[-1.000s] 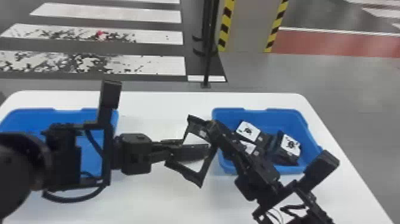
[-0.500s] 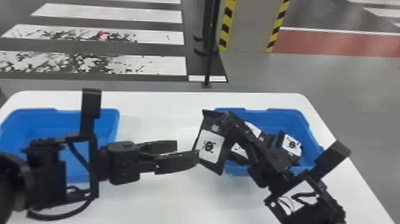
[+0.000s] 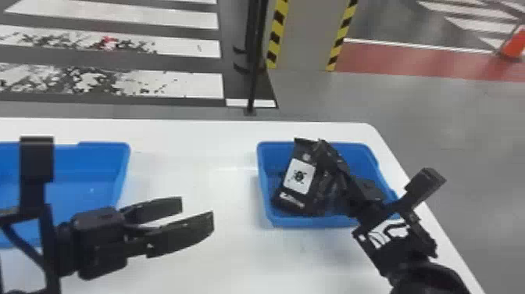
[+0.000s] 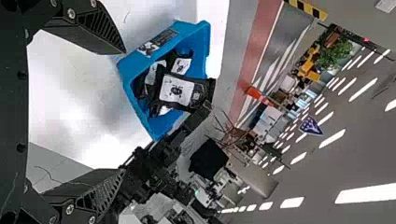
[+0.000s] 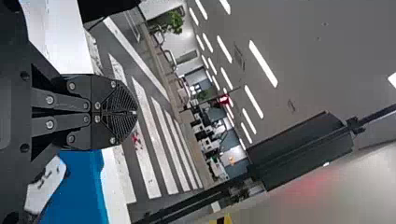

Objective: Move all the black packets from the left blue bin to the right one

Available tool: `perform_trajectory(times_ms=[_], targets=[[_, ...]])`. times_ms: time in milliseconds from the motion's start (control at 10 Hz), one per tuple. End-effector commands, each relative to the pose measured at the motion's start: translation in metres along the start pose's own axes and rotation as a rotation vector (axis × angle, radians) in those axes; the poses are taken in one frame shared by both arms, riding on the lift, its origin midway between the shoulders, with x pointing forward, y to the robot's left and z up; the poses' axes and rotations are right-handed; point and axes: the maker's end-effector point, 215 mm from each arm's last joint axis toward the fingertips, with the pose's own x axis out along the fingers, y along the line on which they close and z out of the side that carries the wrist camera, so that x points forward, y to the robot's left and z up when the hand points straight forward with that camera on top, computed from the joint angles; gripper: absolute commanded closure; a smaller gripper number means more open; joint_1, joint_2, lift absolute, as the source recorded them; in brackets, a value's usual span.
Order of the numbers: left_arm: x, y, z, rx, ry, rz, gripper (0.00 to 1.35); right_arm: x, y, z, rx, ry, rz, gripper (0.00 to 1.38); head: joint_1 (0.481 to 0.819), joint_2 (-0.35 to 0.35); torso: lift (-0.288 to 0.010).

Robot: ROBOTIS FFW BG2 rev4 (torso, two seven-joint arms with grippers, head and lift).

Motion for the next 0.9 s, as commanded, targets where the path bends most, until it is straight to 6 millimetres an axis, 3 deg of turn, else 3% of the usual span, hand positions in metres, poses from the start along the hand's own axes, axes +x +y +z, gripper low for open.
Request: perform_trajectory(times_ms=[0,100,200,300,400,500,600,800], targets=[[-0.011,0.004,-0.003,-0.002,-0.012,0.033,0.16,0.005,-0.043,-0.008,-0.032,0.033,-0.069,1.28,0.695,-0.214,-0.185],[-0.021,0.011,-0.001,0.017,-0.021,0.076,0.16,0.001,-0.070,-0.010,-0.052,0.046,-0.125,1.26,0.695,-0.234,-0.185],[-0.030,0.015,0.006,0.054,-0.041,0.116,0.16,-0.008,-0.089,-0.012,-0.061,0.055,-0.173,1.07,0.695,-0.248,-0.185],[-0.039,0.021,0.014,0.091,-0.068,0.155,0.16,-0.022,-0.102,-0.010,-0.088,0.062,-0.207,0.73,0.695,-0.259,-0.185],[-0.051,0.030,0.026,0.137,-0.114,0.205,0.16,-0.037,-0.102,-0.003,-0.126,0.061,-0.227,0.47,0.695,-0.267,-0.185],[-0.066,0.039,0.033,0.171,-0.152,0.258,0.16,-0.058,-0.091,0.012,-0.196,0.053,-0.253,0.35,0.695,-0.268,-0.185],[-0.083,0.052,0.034,0.187,-0.185,0.316,0.16,-0.082,-0.078,0.031,-0.262,0.033,-0.279,0.33,0.695,-0.263,-0.185],[-0.136,0.085,0.041,0.257,-0.267,0.497,0.16,-0.107,-0.046,0.042,-0.296,0.008,-0.258,0.33,0.695,-0.230,-0.185]])
